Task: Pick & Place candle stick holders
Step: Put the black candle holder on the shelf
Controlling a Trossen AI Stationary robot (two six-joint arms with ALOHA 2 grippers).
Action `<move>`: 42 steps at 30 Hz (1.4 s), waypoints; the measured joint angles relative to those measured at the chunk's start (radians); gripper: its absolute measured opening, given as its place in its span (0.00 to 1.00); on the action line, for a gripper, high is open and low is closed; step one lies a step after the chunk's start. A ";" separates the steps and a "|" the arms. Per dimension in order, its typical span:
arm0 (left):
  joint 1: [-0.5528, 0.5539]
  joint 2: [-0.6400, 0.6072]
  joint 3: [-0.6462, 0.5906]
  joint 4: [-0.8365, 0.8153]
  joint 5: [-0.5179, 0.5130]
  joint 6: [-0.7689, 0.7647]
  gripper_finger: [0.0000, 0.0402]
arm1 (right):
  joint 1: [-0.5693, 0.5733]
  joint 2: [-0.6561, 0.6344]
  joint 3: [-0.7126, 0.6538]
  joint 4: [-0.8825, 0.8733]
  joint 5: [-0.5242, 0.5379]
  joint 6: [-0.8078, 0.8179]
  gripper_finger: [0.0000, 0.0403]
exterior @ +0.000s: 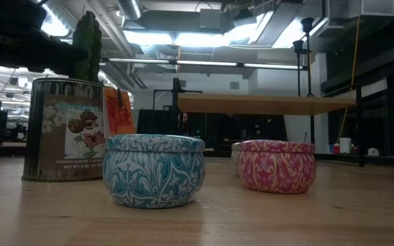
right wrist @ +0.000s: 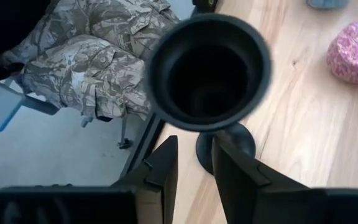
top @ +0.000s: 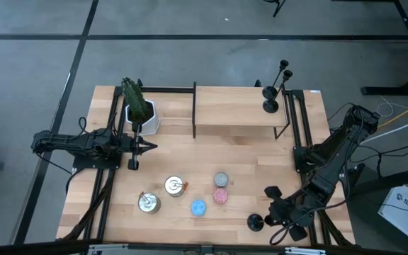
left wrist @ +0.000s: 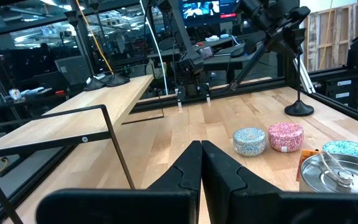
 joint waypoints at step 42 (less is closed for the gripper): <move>0.000 0.000 0.000 0.000 0.000 0.000 0.01 | -0.044 0.000 0.000 0.076 0.069 -0.057 0.54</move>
